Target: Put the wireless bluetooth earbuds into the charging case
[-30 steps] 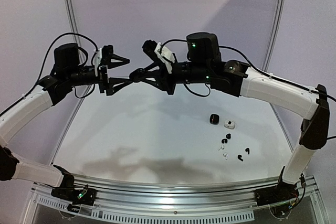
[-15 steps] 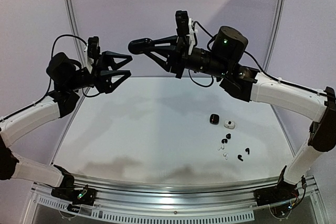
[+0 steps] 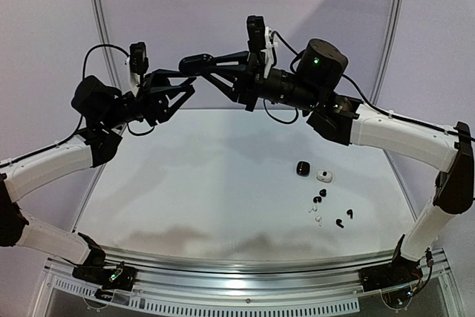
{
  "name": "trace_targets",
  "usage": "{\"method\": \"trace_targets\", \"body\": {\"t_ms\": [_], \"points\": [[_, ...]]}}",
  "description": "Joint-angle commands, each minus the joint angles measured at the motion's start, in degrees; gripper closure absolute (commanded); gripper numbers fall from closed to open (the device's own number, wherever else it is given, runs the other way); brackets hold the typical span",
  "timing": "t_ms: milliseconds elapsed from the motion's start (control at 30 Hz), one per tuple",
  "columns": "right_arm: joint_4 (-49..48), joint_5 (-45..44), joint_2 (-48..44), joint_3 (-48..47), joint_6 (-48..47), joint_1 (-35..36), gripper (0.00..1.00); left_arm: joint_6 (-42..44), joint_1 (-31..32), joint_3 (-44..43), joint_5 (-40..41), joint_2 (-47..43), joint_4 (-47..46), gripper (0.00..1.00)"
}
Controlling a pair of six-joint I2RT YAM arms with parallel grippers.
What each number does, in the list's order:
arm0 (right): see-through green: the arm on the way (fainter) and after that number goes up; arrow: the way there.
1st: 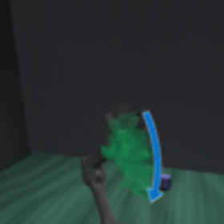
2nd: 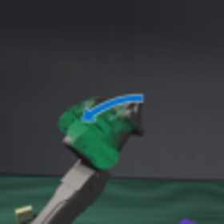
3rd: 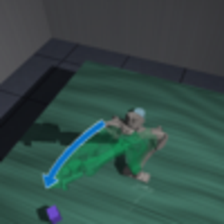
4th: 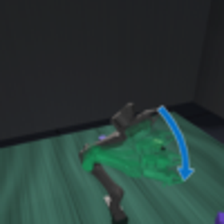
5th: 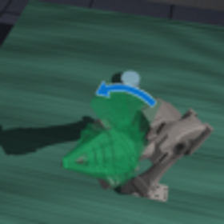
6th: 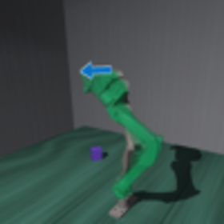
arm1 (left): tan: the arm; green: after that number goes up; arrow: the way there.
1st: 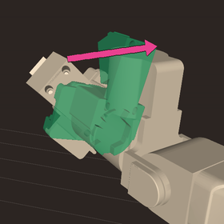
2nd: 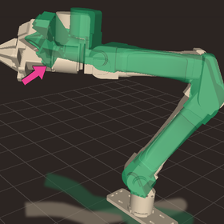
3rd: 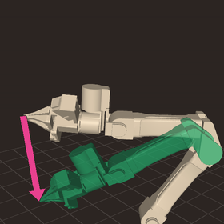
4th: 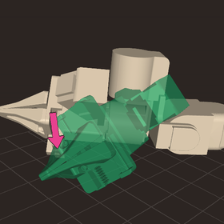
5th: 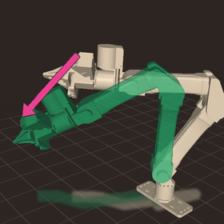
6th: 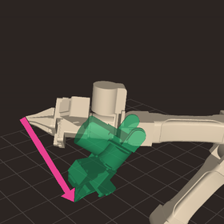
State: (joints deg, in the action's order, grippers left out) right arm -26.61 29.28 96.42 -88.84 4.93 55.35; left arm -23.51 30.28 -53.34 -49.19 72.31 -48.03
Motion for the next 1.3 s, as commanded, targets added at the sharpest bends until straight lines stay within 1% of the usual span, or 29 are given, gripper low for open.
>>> {"method": "trace_targets", "body": {"t_ms": [0, 133, 267, 433, 500, 600, 733, 867, 900, 933, 1000, 1033, 1067, 1133, 1233, 1267], "points": [[0.47, -0.15, 1.01, -0.22, -0.15, 0.55, 1.00, -0.81, 1.20, -1.79, 2.67, 1.30, -2.82, 0.49], [0.84, -0.62, 1.09, -0.20, -0.27, 0.66, 1.00, 2.24, 1.96, -1.69, 0.03, 1.54, -3.63, 0.51], [2.14, -1.08, 1.18, -0.20, -1.11, 0.79, 1.00, 1.78, 1.97, -1.77, 0.51, 1.57, -3.87, 0.59], [3.28, -2.08, 1.07, 0.61, -2.33, 0.83, 1.00, 0.04, 1.97, -1.51, -0.84, 1.48, -5.56, 0.61], [2.56, -2.33, 0.90, 1.23, -2.46, 0.86, 1.00, -0.59, 1.97, -1.37, -1.00, 1.43, -5.64, 0.68], [2.08, -2.04, 1.04, 1.12, -2.25, 0.81, 1.00, -0.79, 1.97, -1.33, -1.35, 1.43, -5.56, 0.83], [1.31, -1.93, 1.22, 1.12, -2.20, 0.82, 1.00, -0.58, 1.97, -1.33, -1.89, 1.39, -5.44, 1.00], [1.77, -2.47, 1.39, 1.29, -2.28, 0.88, 1.00, -0.59, 1.97, -1.25, -1.94, 1.25, -5.33, 1.00], [2.15, -3.06, 1.46, 1.36, -2.29, 0.85, 0.93, -0.51, 1.97, -1.20, -1.91, 1.11, -5.25, 1.00], [2.88, -3.79, 1.40, 1.38, -2.17, 0.81, 0.75, 0.00, 1.97, -1.11, -1.92, 0.97, -4.86, 1.00], [5.21, -5.15, 0.80, 1.51, -2.61, 0.89, 0.53, 3.79, 1.61, -1.02, -2.36, 0.55, -2.37, 1.00], [6.85, -5.84, -0.01, 1.56, -3.29, 0.90, 0.45, 6.65, 1.40, -0.93, -2.78, 0.22, -0.16, 1.00], [8.79, -6.71, -0.58, 1.50, -4.50, 0.88, 0.39, 10.11, 1.18, -0.90, -2.96, -0.21, 2.42, 1.00], [14.18, -7.94, -1.93, 0.95, -7.67, 0.88, 0.33, 18.15, 0.73, -0.99, -2.82, -1.10, 9.03, 1.00], [24.35, -9.42, -3.13, -1.44, -12.18, 0.81, 0.33, 29.12, 0.15, -2.38, -2.62, -1.94, 19.42, 1.00], [29.46, -9.85, -3.12, -2.57, -13.81, 0.86, 0.33, 32.54, 0.05, -3.06, -2.77, -2.14, 22.71, 1.00]]}}
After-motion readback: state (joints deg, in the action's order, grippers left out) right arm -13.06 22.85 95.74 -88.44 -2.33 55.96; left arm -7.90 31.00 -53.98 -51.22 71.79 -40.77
